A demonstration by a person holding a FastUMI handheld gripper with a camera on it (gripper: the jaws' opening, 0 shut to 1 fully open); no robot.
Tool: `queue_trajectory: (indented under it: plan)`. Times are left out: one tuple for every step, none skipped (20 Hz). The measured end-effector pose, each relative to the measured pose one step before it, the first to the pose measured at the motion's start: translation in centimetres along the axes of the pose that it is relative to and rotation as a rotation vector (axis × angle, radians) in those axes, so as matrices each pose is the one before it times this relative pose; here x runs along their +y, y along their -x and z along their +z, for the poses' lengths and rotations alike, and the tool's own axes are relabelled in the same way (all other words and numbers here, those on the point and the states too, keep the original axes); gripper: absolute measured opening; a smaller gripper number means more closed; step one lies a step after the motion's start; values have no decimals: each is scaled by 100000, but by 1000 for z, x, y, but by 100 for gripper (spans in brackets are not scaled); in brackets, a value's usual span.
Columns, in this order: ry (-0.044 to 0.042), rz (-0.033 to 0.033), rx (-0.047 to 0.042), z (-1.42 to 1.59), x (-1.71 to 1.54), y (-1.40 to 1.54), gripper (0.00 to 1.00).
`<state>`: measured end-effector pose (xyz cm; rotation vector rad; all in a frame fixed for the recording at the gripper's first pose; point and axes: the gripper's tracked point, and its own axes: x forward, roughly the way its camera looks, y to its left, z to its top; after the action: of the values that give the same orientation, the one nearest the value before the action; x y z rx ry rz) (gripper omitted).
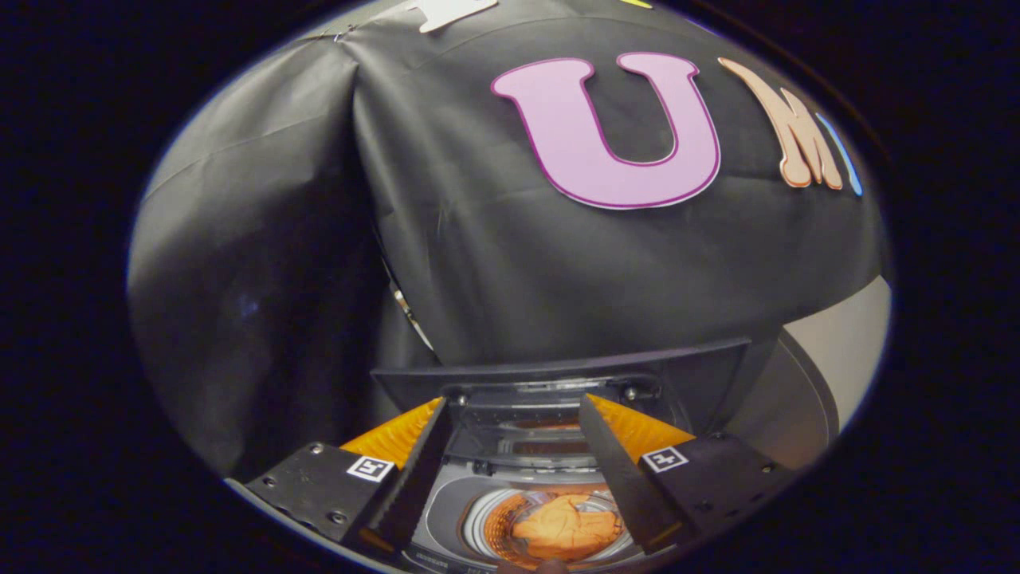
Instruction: Put the clothes into the washing machine and then close the washing machine lid.
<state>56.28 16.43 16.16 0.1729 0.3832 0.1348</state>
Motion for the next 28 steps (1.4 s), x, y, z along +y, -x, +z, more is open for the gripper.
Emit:
queue_trajectory:
  plan:
    - [2232,-2555,-558,570,-409,-618,97]
    - [2210,-2357,-1742,724,-480,-974,97]
    - [1731,-864,-2990,952,143,-575,98]
    - [1571,-97,-3132,1116,504,-372,97]
    - [2159,-648,-2515,657,226,-368,97]
    - [2515,-1330,-479,83,-140,-651,97]
    - [2343,-934,771,-317,-81,-344,97]
    - [1186,-567,550,-205,-103,-302,97]
    - [641,-648,956,-280,-8,-600,97]
    - [116,-871,804,56,-36,-653,97]
    - [-385,-1312,906,-245,-43,-483,97]
    - [180,-947,225,-104,-27,-661,97]
    - [938,-1861,1530,-421,-449,-481,97]
    - [1119,-1667,1581,-491,-355,-393,97]
    - [1111,-1443,1304,-484,-34,-268,97]
    - [1589,-1013,2016,-590,-78,-284,97]
    - [-1486,959,-225,224,5,171,97]
    - [-3247,468,487,-366,-14,-386,97]
    - [-3572,1205,3308,-187,155,276,97]
    - [12,437,-681,393,74,311,97]
    - [32,122,2007,-250,-218,41,97]
    - [797,-43,-621,5,-59,-77,97]
    - [18,-43,83,321,-134,-32,97]
    - [-142,128,73,218,113,260,97]
    - [86,312,513,-18,42,17,97]
    - [-80,171,276,55,5,111,97]
    - [51,147,625,-249,5,-28,97]
    - [-27,-46,119,-125,-10,-4,97]
